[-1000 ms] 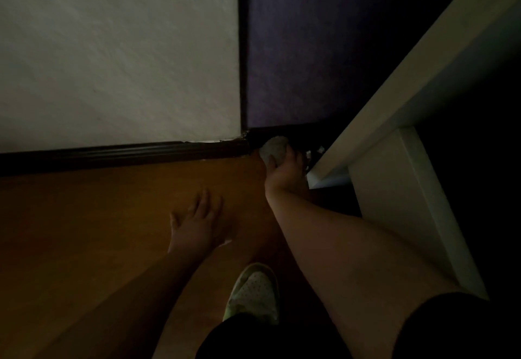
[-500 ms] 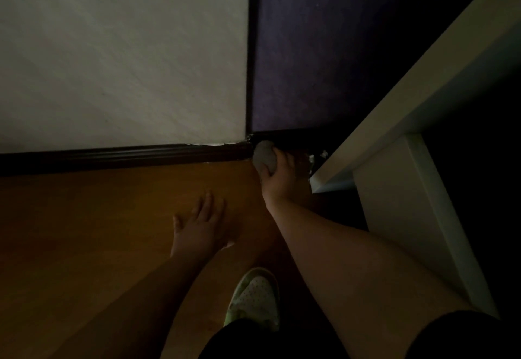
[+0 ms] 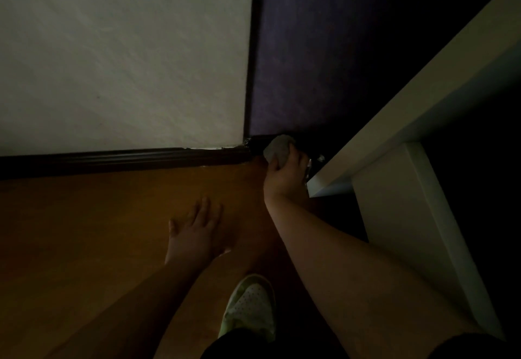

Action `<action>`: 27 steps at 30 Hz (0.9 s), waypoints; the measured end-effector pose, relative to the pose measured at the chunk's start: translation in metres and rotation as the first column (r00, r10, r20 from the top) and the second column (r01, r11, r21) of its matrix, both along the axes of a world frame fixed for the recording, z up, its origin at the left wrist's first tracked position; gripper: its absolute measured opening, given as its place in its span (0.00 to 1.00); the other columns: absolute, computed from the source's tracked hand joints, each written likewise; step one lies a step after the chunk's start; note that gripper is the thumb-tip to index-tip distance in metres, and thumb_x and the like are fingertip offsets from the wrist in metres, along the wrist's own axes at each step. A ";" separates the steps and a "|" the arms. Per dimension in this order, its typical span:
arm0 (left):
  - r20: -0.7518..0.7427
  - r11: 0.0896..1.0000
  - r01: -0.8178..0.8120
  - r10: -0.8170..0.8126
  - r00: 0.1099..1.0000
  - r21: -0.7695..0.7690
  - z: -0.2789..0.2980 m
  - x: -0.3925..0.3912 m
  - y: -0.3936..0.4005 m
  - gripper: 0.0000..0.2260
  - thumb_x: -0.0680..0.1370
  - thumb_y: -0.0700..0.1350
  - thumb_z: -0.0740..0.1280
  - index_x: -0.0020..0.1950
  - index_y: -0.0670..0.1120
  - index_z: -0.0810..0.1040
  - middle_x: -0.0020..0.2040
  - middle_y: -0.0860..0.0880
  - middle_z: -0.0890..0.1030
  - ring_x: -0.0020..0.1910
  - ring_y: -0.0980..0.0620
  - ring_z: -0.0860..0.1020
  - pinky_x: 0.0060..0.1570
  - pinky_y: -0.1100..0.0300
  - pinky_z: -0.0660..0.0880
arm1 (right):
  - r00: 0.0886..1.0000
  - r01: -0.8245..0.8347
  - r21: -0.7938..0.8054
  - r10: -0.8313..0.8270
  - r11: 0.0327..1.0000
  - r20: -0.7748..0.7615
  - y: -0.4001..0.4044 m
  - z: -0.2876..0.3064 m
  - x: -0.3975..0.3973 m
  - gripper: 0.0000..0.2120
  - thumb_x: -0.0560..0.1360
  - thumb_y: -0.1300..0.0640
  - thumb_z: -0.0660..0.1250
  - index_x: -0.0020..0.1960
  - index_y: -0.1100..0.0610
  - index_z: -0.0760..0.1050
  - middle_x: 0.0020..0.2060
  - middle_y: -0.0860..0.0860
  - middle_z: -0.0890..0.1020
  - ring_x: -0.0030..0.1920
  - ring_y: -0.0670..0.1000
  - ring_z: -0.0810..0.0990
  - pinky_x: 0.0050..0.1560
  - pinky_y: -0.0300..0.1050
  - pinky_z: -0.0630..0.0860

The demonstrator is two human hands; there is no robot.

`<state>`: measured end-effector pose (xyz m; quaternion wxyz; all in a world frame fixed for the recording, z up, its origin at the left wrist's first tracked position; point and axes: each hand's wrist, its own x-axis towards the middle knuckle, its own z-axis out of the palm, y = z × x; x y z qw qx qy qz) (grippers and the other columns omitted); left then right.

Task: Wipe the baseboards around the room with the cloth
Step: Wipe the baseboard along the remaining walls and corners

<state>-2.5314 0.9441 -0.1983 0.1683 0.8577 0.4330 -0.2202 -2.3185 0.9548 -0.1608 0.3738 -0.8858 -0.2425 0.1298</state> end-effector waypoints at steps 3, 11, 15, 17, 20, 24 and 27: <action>0.016 1.000 0.005 -0.004 1.000 -0.013 -0.002 -0.001 0.002 0.46 0.73 0.73 0.59 0.79 0.57 0.35 0.79 0.48 0.31 0.79 0.46 0.36 0.70 0.28 0.52 | 0.994 -0.105 -0.009 0.105 0.994 0.007 -0.007 0.005 0.006 0.24 0.79 0.56 0.65 0.74 0.54 0.67 0.71 0.56 0.66 0.71 0.57 0.66 0.69 0.54 0.68; 0.013 1.000 0.007 -0.007 1.000 -0.001 -0.002 -0.002 0.001 0.47 0.73 0.73 0.59 0.79 0.57 0.34 0.79 0.48 0.32 0.79 0.45 0.36 0.70 0.28 0.52 | 0.930 -0.350 -0.127 0.361 0.928 0.069 -0.014 0.006 0.003 0.26 0.77 0.55 0.68 0.74 0.50 0.68 0.70 0.53 0.67 0.68 0.55 0.68 0.69 0.48 0.67; 0.033 1.000 0.013 -0.013 0.999 0.011 -0.001 -0.002 0.000 0.47 0.73 0.73 0.59 0.79 0.57 0.33 0.79 0.47 0.31 0.79 0.44 0.36 0.70 0.28 0.53 | 0.992 -0.016 0.108 0.029 0.994 -0.123 -0.011 0.011 0.008 0.26 0.79 0.59 0.66 0.75 0.55 0.65 0.72 0.57 0.64 0.69 0.58 0.69 0.68 0.52 0.71; 0.043 1.000 0.015 -0.016 0.999 0.016 0.000 -0.002 0.000 0.48 0.73 0.73 0.60 0.78 0.57 0.32 0.79 0.47 0.32 0.79 0.44 0.37 0.70 0.28 0.54 | 0.993 0.041 0.132 -0.026 0.990 -0.114 -0.002 0.016 0.010 0.25 0.79 0.60 0.65 0.75 0.56 0.65 0.72 0.58 0.64 0.69 0.59 0.70 0.68 0.50 0.70; 0.040 1.000 0.024 -0.025 0.999 0.014 -0.002 -0.003 0.000 0.49 0.73 0.73 0.59 0.76 0.57 0.28 0.79 0.47 0.31 0.79 0.44 0.36 0.70 0.28 0.53 | 0.999 0.013 0.059 -0.011 0.998 -0.033 0.004 0.019 0.010 0.24 0.79 0.59 0.65 0.74 0.55 0.67 0.71 0.58 0.66 0.68 0.60 0.69 0.68 0.55 0.69; 0.035 1.000 0.005 -0.005 0.999 0.002 -0.004 0.001 0.000 0.47 0.74 0.72 0.59 0.80 0.55 0.35 0.80 0.46 0.33 0.79 0.44 0.36 0.69 0.27 0.53 | 0.948 -0.253 -0.010 0.249 0.968 0.200 0.011 0.023 -0.020 0.22 0.75 0.59 0.70 0.69 0.56 0.74 0.67 0.57 0.71 0.63 0.59 0.73 0.66 0.46 0.67; 0.030 1.000 0.000 0.001 1.000 -0.018 -0.005 0.002 0.001 0.46 0.74 0.71 0.60 0.80 0.54 0.36 0.80 0.46 0.33 0.79 0.44 0.35 0.68 0.26 0.52 | 0.969 -0.236 0.114 0.225 0.965 0.099 0.023 0.028 -0.035 0.19 0.74 0.62 0.70 0.65 0.61 0.76 0.64 0.60 0.72 0.62 0.61 0.75 0.68 0.46 0.67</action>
